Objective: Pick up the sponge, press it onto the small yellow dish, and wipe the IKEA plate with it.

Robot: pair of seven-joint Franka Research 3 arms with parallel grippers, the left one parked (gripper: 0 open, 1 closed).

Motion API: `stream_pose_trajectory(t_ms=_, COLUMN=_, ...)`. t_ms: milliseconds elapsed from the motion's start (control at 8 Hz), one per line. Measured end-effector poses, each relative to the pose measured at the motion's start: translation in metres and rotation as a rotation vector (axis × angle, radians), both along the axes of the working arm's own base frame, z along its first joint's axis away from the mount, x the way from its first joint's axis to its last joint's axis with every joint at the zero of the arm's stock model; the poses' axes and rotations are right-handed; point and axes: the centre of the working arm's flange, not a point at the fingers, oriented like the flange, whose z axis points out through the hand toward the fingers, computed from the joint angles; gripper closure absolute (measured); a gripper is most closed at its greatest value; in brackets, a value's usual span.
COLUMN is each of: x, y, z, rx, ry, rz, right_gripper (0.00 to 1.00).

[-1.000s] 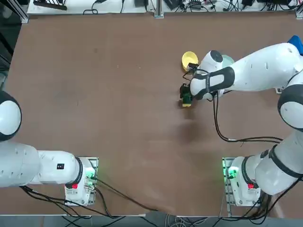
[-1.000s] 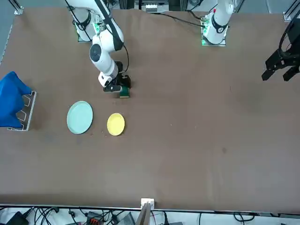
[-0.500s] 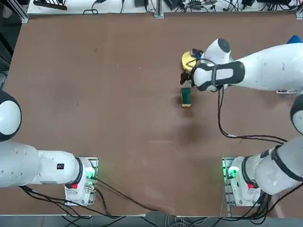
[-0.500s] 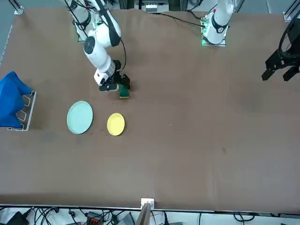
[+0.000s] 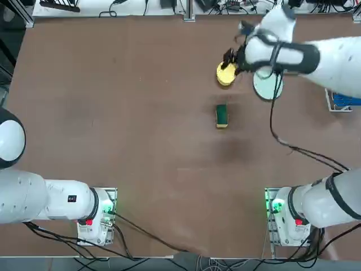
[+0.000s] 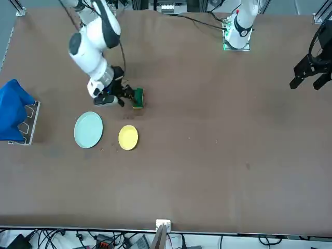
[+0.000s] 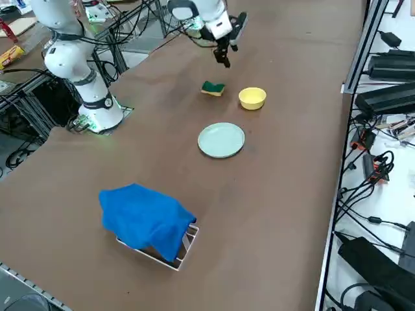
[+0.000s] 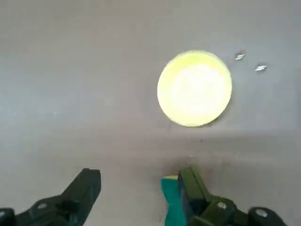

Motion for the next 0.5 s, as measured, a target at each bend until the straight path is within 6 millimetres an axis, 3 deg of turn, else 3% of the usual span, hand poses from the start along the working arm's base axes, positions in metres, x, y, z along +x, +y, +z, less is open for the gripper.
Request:
stream_pose_trajectory(t_ms=250, x=0.04, y=-0.037, z=0.049, rx=-0.021, ry=0.029, rz=0.007, right_gripper=0.0)
stream_pose_trajectory(t_ms=500, x=0.068, y=-0.073, z=0.092, rx=-0.043, ry=0.074, rz=0.01, right_gripper=0.0)
